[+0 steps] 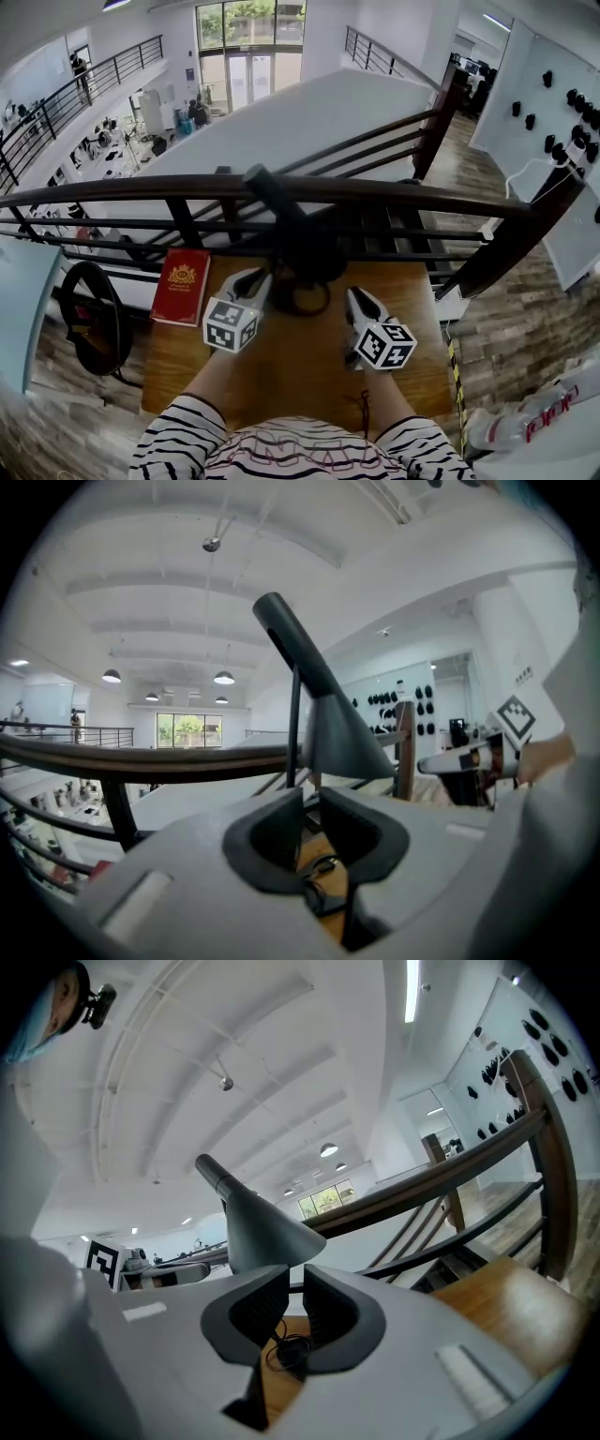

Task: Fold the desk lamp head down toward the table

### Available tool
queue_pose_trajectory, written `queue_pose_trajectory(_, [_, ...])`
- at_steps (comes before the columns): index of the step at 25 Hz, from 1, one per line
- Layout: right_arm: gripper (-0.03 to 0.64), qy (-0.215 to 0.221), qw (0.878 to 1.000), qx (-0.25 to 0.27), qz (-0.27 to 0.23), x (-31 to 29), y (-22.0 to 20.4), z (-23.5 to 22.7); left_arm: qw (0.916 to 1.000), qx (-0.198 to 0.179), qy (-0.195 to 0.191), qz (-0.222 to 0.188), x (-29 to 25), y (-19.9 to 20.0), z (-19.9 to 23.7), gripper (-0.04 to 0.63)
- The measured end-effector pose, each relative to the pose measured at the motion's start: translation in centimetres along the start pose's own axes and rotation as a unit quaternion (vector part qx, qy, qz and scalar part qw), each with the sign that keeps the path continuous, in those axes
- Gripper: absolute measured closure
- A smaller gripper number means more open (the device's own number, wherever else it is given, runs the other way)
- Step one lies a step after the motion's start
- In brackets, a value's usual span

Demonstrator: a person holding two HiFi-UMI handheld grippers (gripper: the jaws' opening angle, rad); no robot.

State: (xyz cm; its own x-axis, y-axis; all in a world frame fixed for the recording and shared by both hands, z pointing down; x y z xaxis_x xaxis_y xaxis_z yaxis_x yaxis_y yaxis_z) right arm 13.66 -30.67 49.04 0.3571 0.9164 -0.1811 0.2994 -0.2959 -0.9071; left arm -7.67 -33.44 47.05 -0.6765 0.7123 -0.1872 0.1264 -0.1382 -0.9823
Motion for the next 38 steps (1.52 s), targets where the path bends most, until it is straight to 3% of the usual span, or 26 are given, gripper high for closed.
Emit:
queue_pose_trajectory(9, [0.614, -0.016, 1.000, 0.005, -0.003, 3.9, -2.0, 1.9, 0.9998, 0.008, -0.013, -0.009, 4.0, -2.0, -2.8, 0.590])
queue_pose_trajectory(18, [0.615, -0.007, 1.000, -0.010, 0.007, 6.2, -4.9, 5.8, 0.9991, 0.029, -0.019, -0.023, 8.3, -3.4, -3.6, 0.592])
queue_pose_trajectory(38, [0.615, -0.053, 0.999, -0.014, -0.004, 9.9, -9.8, 12.7, 0.9972, 0.039, -0.060, -0.020, 16.6, -6.2, -4.5, 0.594])
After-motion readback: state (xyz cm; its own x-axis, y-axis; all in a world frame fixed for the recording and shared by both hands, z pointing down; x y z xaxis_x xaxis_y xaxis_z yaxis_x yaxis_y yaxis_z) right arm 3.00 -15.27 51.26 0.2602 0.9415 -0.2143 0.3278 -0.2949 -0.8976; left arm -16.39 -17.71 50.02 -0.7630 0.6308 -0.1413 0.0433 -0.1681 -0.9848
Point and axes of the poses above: the fingertips, and each gripper's own axes: x backward along the fingers, z to its left, y out of its top, the point moved 3 cm from there along x, backward along the fingers, and after that the axes turned 9 degrees about -y, right-handed, at the moved point
